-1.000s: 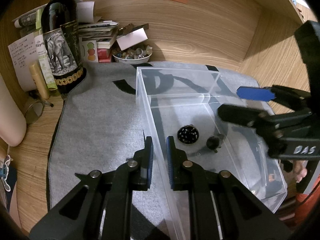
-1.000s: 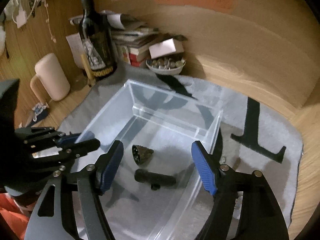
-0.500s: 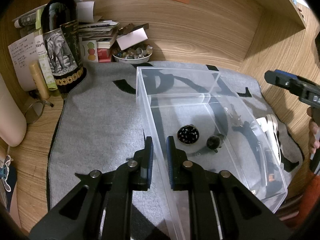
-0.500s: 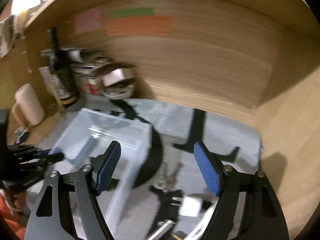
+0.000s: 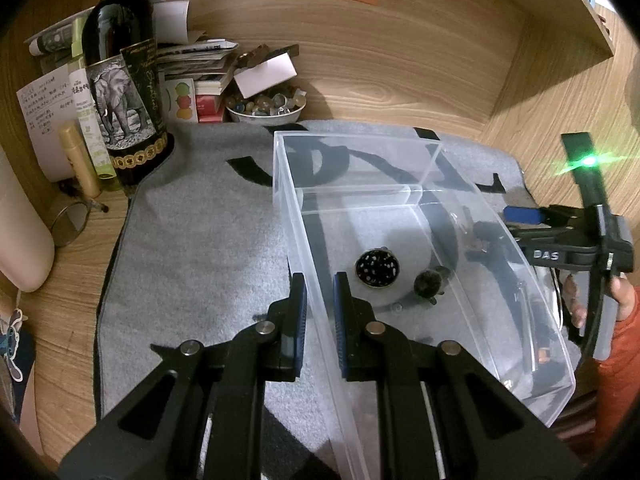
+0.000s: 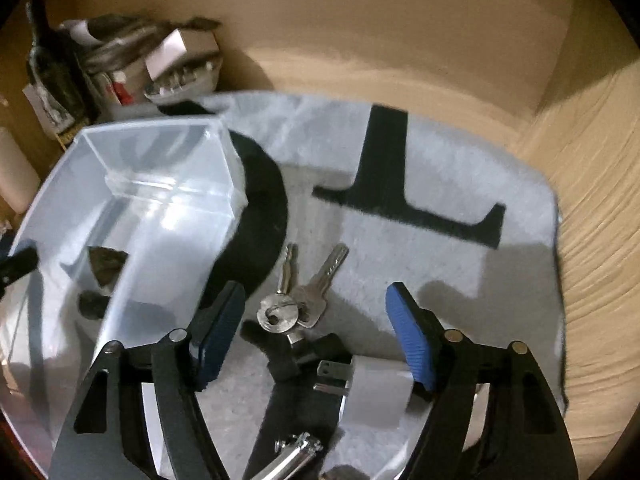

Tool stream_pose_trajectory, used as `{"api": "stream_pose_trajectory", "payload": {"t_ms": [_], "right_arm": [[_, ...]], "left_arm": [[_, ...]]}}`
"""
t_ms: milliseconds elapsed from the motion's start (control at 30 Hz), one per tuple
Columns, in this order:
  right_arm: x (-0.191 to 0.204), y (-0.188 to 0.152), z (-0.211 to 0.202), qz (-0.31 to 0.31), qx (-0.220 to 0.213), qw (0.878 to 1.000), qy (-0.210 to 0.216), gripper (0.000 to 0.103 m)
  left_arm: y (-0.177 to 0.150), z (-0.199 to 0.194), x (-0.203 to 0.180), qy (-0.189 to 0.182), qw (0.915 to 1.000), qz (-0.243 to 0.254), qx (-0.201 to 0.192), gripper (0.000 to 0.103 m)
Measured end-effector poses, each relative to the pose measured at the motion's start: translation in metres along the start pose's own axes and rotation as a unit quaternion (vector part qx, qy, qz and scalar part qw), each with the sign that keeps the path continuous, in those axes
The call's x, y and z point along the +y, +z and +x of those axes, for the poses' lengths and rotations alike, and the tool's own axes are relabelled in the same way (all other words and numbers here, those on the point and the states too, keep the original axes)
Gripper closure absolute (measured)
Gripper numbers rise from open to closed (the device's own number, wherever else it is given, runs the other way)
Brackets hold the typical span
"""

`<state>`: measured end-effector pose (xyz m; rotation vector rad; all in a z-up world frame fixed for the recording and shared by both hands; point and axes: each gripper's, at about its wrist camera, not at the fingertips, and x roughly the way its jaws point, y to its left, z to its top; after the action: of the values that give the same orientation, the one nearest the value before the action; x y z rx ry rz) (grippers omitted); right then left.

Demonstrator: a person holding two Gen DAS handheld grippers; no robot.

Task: Organize rigid objects
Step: 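Grasp the silver keys by the key blade with the right tool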

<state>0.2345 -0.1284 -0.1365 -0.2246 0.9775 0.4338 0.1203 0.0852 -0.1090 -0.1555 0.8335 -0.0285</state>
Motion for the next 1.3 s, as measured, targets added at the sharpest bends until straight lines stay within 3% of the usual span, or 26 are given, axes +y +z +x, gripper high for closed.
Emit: {"api": "stream_pose_trajectory", "payload": {"t_ms": [233, 267, 400, 500, 833, 867, 967, 1000, 1233, 1300], "right_arm": [[0.003, -0.001, 0.022, -0.003, 0.038, 0.999, 0.007, 0.046], [0.005, -0.001, 0.023, -0.007, 0.033, 0.999, 0.003, 0.046], [0.012, -0.003, 0.019, -0.022, 0.02, 1.0, 0.002, 0.069], [0.015, -0.006, 0.016, -0.026, 0.015, 1.0, 0.0, 0.075], [0.006, -0.008, -0.005, -0.015, -0.004, 1.0, -0.002, 0.078], [0.005, -0.008, -0.012, -0.013, -0.014, 1.0, -0.006, 0.084], [-0.002, -0.003, -0.025, -0.008, -0.031, 0.999, -0.004, 0.088], [-0.003, -0.002, -0.029, -0.009, -0.035, 0.999, -0.006, 0.097], [-0.009, 0.01, -0.041, 0.0, -0.039, 0.999, 0.01, 0.095], [-0.008, 0.009, -0.037, -0.006, -0.03, 1.0, 0.001, 0.084]], "left_arm": [[0.0, -0.001, 0.001, -0.001, 1.0, 0.002, 0.0, 0.09], [0.0, 0.0, 0.001, 0.0, 1.0, 0.002, 0.0, 0.09], [0.0, -0.001, 0.001, -0.001, 1.0, 0.004, 0.001, 0.09], [-0.001, -0.001, 0.001, 0.0, 1.0, 0.003, 0.0, 0.09], [0.0, 0.0, 0.0, 0.0, 1.0, 0.004, -0.001, 0.09], [0.0, 0.0, 0.0, 0.0, 1.0, 0.003, -0.001, 0.09], [0.001, 0.0, 0.001, -0.001, 1.0, 0.001, -0.001, 0.09], [0.001, 0.0, 0.001, 0.0, 1.0, 0.001, -0.002, 0.09], [0.001, -0.001, 0.0, 0.001, 1.0, 0.002, -0.002, 0.09], [0.001, -0.001, 0.0, 0.001, 1.0, 0.002, -0.003, 0.09]]}}
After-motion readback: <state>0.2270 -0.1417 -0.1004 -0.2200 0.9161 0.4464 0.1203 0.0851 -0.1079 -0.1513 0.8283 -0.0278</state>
